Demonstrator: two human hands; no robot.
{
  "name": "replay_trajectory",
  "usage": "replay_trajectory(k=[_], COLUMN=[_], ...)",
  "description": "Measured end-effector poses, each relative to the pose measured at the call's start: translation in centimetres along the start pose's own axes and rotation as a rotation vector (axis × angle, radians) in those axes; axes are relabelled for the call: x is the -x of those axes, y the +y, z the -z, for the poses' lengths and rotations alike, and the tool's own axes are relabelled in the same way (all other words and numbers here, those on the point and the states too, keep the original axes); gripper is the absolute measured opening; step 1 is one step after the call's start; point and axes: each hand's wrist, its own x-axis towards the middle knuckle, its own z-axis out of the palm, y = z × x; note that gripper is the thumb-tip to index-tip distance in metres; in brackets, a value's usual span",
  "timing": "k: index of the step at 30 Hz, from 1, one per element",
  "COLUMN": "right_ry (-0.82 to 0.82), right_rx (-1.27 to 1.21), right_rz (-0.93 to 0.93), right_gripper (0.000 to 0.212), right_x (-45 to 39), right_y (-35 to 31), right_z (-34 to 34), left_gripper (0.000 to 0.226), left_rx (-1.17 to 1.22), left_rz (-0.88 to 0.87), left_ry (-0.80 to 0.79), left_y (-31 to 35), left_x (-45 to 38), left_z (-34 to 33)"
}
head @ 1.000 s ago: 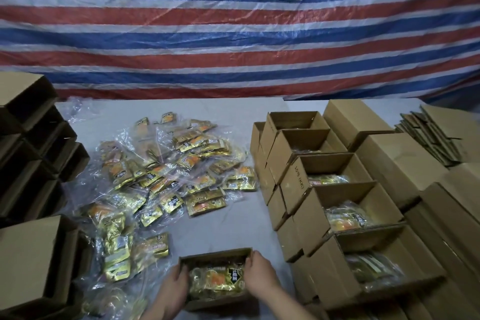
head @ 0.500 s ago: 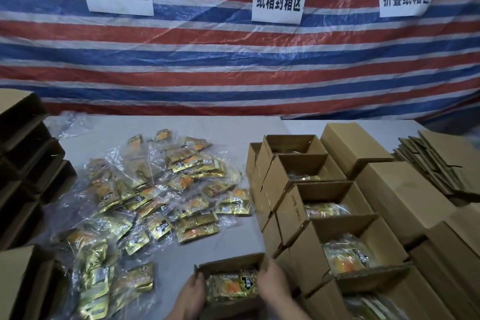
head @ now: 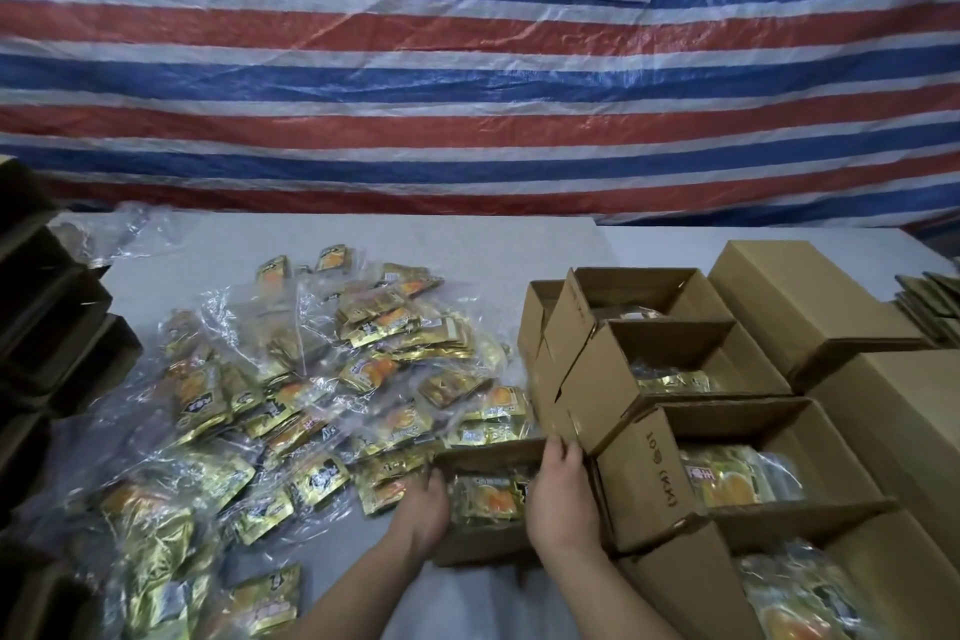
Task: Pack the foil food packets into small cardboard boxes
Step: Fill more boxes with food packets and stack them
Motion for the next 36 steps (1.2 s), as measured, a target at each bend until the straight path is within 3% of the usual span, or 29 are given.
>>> replay_trajectory(k=[13, 24, 31, 36], right_ry=[0.002, 0.029, -0.163, -0.218], right_rx=[0.029, 0.071, 0.012, 0.001], right_rz=[0.062, 0.136, 0.156, 0.153], right_gripper=[0.053, 0.050, 0.065, 0.066], right_x=[-3.5, -1.9, -1.5, -1.4], right_y=[-0.5, -0.4, -0.5, -0.4], right_z=[-0.8, -0.8, 0.1, 0.7], left_gripper=[0.046, 0.064, 0.075, 0.072], left_rx=[-0.010, -0.022, 0.051, 0.075], left_rz=[-0.045, 0.065, 0.091, 0.001], left_ry=[-0.002, -0.147, -0.205, -0.175], left_y=[1.6, 1.7, 2.2, 1.5], left_x=[-3.4, -2.4, -1.6, -0.7], left_z=[-0.5, 0.9, 0.6, 2.1])
